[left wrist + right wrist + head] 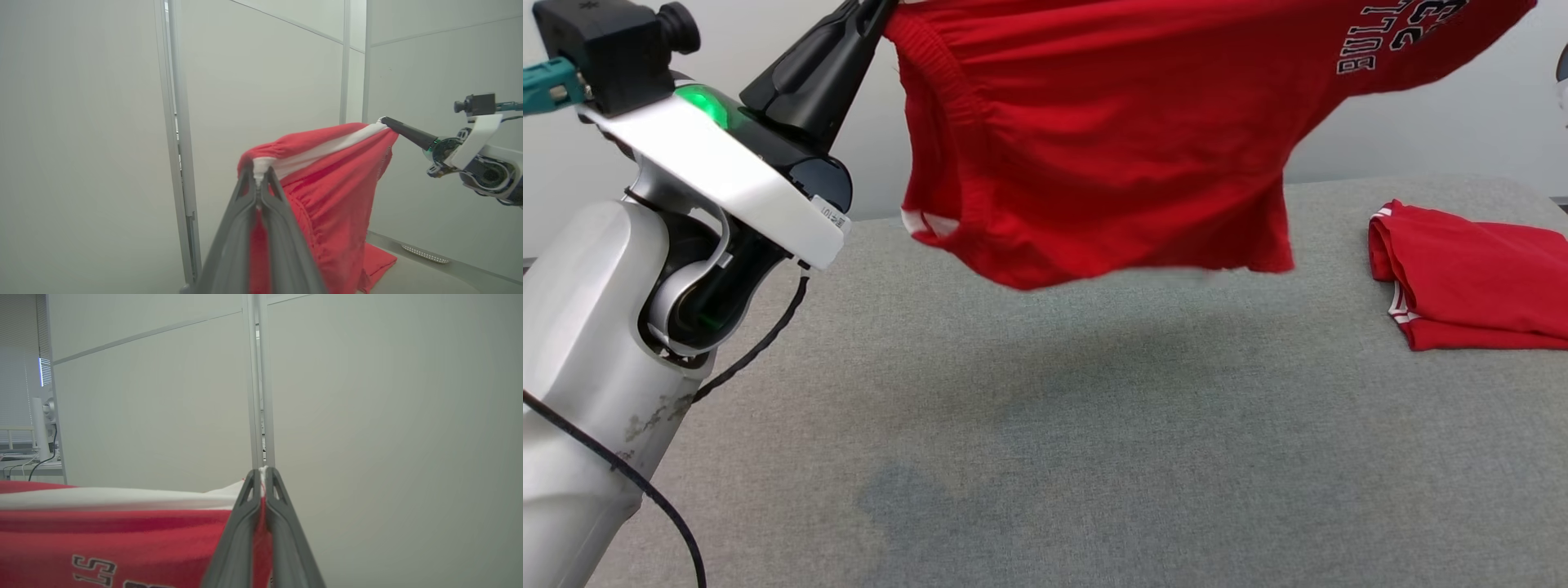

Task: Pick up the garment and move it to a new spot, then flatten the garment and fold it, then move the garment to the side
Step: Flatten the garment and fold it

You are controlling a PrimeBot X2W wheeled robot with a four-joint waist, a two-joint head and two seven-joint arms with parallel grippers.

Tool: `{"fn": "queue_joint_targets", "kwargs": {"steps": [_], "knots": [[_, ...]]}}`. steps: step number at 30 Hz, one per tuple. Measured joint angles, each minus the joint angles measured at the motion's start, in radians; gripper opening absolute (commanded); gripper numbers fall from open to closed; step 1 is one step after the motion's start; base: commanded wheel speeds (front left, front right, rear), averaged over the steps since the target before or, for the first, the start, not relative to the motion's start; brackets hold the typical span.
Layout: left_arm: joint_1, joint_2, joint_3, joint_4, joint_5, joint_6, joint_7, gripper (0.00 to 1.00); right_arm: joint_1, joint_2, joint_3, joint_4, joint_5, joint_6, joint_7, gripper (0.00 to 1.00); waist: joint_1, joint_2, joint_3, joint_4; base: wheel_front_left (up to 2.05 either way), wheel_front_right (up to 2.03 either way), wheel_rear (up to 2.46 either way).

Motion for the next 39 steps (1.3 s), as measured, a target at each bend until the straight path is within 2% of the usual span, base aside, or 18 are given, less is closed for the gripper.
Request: {"fn": "queue_joint_targets", "kwargs": {"steps": [5, 11, 18, 21, 24, 25, 27, 33, 39], "knots": [[-0.02, -0.013, -0.026, 0.053, -0.02, -0.016, 0.037, 0.0, 0.0, 0.011, 0.006, 0.022, 0.006, 0.0, 0.022, 0.0, 0.0, 0.0, 0.02, -0.006, 0.0, 0.0, 0.0], [-0.143, -0.045, -0.067, 0.191, 0.024, -0.034, 0.039, 0.0, -0.09, 0.092, 0.028, 0.132, -0.067, -0.002, 0.016, 0.0, 0.0, 0.0, 0.093, -0.013, 0.0, 0.0, 0.0], [-0.392, -0.084, -0.118, 0.396, 0.126, -0.046, -0.075, 0.0, -0.295, 0.214, 0.015, 0.309, -0.187, -0.004, -0.026, 0.0, 0.0, 0.0, 0.238, -0.024, 0.0, 0.0, 0.0], [-0.505, -0.09, -0.153, 0.479, 0.182, -0.048, -0.161, 0.0, -0.392, 0.255, -0.054, 0.357, -0.251, -0.004, -0.033, 0.0, 0.0, -0.0001, 0.311, -0.03, 0.0, 0.0, 0.0], [-0.609, -0.099, -0.16, 0.565, 0.207, -0.049, -0.249, 0.0, -0.477, 0.27, -0.211, 0.295, -0.375, -0.003, -0.036, 0.0, 0.0, 0.0, 0.383, -0.039, 0.0, 0.0, 0.0], [-0.683, -0.109, -0.151, 0.602, 0.226, -0.049, -0.284, 0.0, -0.487, 0.293, -0.301, 0.243, -0.467, -0.003, -0.037, 0.0, 0.0, 0.0, 0.431, -0.045, 0.0, 0.0, 0.0], [-0.725, -0.113, -0.16, 0.611, 0.249, -0.049, -0.294, 0.0, -0.467, 0.324, -0.363, 0.202, -0.546, -0.004, -0.037, 0.0, 0.0, 0.0, 0.48, -0.05, 0.0, 0.0, 0.0], [-0.693, -0.11, -0.185, 0.56, 0.31, -0.049, -0.296, 0.0, -0.395, 0.396, -0.467, 0.112, -0.676, -0.005, -0.037, 0.0, 0.0, -0.0001, 0.614, -0.06, 0.0, 0.0, 0.0], [-0.551, -0.092, -0.208, 0.472, 0.327, -0.049, -0.296, 0.0, -0.276, 0.415, -0.486, 0.075, -0.688, -0.005, -0.037, 0.0, 0.0001, -0.0001, 0.705, -0.059, 0.0, 0.0, 0.0]]}}
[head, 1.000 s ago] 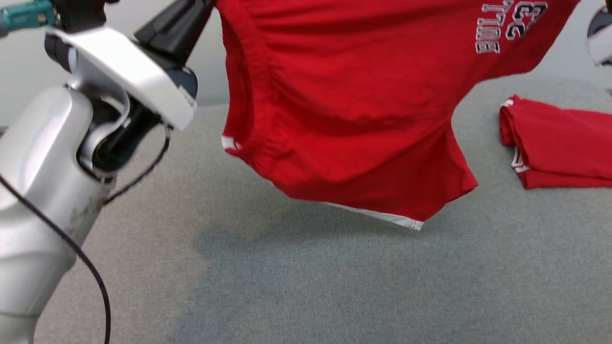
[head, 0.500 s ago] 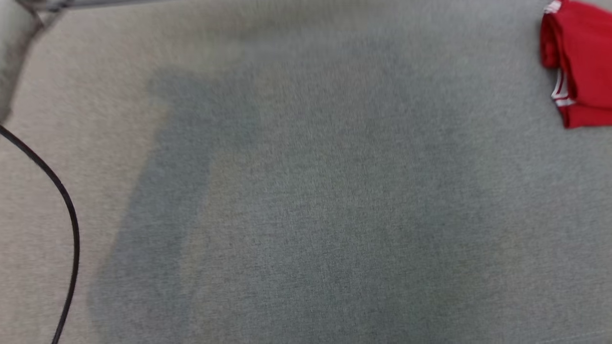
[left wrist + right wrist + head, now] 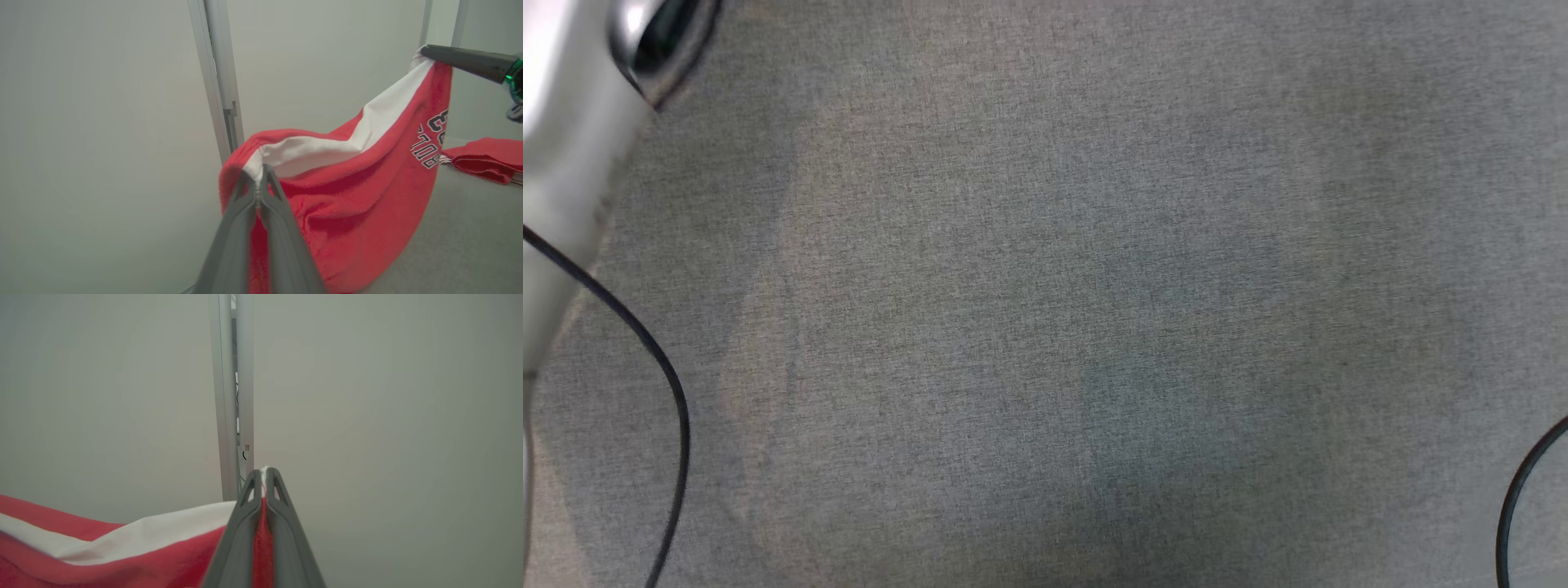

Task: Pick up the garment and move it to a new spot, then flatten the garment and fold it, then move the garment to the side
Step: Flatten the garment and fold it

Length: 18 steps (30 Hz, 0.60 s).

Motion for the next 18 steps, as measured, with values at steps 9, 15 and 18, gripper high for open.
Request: {"fn": "queue_joint_targets", "kwargs": {"steps": [9, 15, 18], "knots": [[0.326, 0.095, -0.094, -0.279, 0.007, 0.0, 0.0, 0.0, 0.337, -0.119, 0.043, -0.118, 0.123, 0.0, 0.0, 0.0, 0.0, 0.0, -0.042, 0.019, 0.0, 0.0, 0.0], [0.549, 0.157, -0.106, -0.388, 0.038, 0.0, 0.0, 0.0, 0.598, -0.17, 0.039, -0.277, 0.195, 0.0, 0.0, 0.0, 0.0, 0.0, -0.114, 0.019, 0.0, 0.0, 0.0], [0.642, 0.153, -0.1, -0.414, 0.058, 0.0, 0.0, 0.0, 0.708, -0.181, 0.02, -0.347, 0.202, 0.0, 0.0, 0.0, 0.0, 0.0, -0.152, 0.017, 0.0, 0.0, 0.0]]}}
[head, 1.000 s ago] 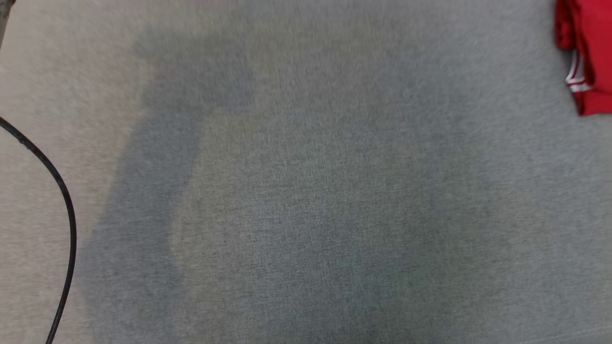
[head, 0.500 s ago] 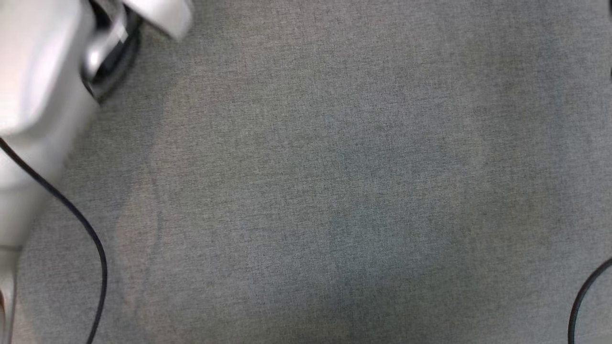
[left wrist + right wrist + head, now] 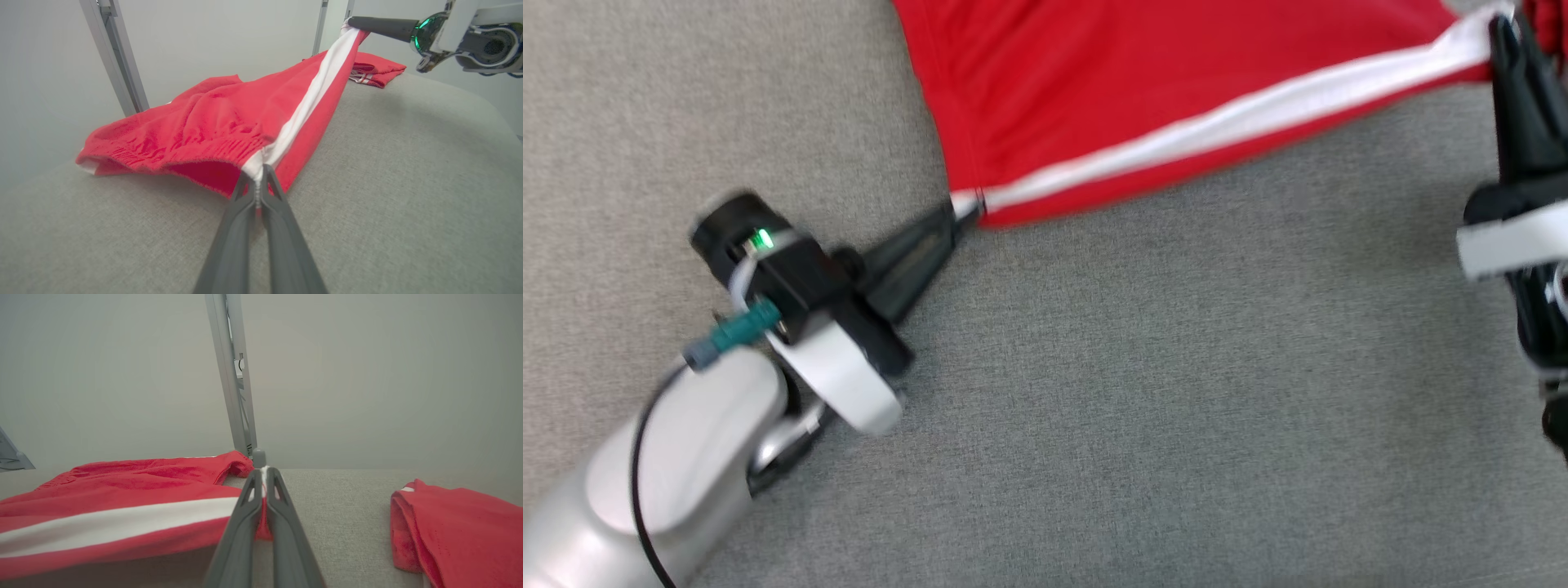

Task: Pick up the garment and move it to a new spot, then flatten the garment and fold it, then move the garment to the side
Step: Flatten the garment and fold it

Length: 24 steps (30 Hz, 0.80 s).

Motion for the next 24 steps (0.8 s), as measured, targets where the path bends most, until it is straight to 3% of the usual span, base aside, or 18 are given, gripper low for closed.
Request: {"fn": "queue_joint_targets", "kwargs": {"steps": [18, 24], "knots": [[0.472, -0.081, 0.114, -0.012, 0.152, 0.01, -0.001, 0.0, 0.558, -0.013, -0.111, -0.168, -0.05, 0.0, 0.0, 0.0, -0.0001, 0.0, -0.278, 0.008, 0.0, 0.0, 0.0], [0.592, -0.074, 0.131, -0.056, 0.181, 0.023, -0.001, 0.0, 0.714, -0.019, -0.168, -0.256, -0.05, 0.002, 0.0, 0.0, -0.0001, 0.0, -0.339, 0.039, 0.0, 0.0, 0.0]]}}
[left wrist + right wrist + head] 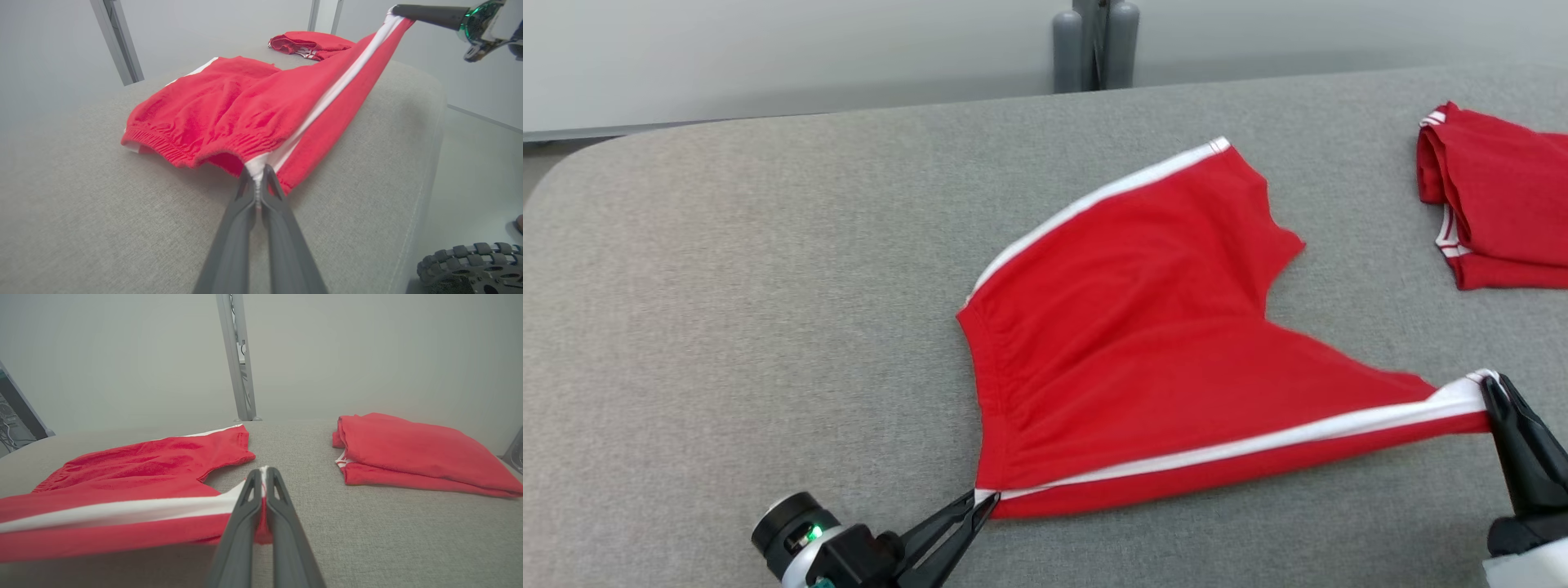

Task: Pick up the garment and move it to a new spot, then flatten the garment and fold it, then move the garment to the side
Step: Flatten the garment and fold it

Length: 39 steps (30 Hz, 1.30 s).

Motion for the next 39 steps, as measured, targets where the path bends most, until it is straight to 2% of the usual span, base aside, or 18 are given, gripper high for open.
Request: {"fn": "queue_joint_targets", "kwargs": {"steps": [6, 12, 20, 27, 34, 39], "knots": [[0.031, -0.007, 0.013, -0.036, -0.026, 0.002, 0.0, 0.0, 0.039, 0.003, -0.035, -0.037, -0.002, 0.001, 0.0, 0.0, 0.0, 0.0, -0.005, 0.018, 0.0, 0.0, 0.0], [-0.065, -0.056, -0.03, -0.013, -0.108, -0.015, 0.016, 0.0, -0.105, -0.007, 0.01, 0.051, -0.027, -0.001, 0.047, 0.0, 0.0, 0.0, 0.026, 0.035, 0.0, 0.0, 0.0], [-0.196, -0.152, 0.005, 0.049, -0.319, -0.019, 0.044, 0.0, -0.397, -0.022, 0.052, 0.217, -0.055, -0.002, 0.109, 0.0, 0.0, 0.0, 0.097, 0.065, 0.0, 0.0, 0.0], [-0.284, -0.23, 0.064, 0.139, -0.433, -0.02, 0.059, 0.0, -0.701, -0.006, 0.175, 0.43, -0.082, -0.002, 0.128, 0.0, 0.0, 0.0, 0.16, 0.089, 0.0, 0.0, 0.0], [-0.388, -0.293, 0.094, 0.238, -0.461, 0.006, 0.077, 0.0, -0.933, -0.021, 0.298, 0.648, -0.062, -0.002, 0.097, 0.0, 0.0, 0.0, 0.227, 0.138, 0.0, 0.0, 0.0], [-0.442, -0.317, 0.084, 0.29, -0.445, 0.02, 0.086, 0.0, -1.044, -0.026, 0.389, 0.746, -0.044, -0.002, 0.073, 0.0, 0.0, 0.0, 0.272, 0.165, 0.0, 0.0, 0.0]]}}
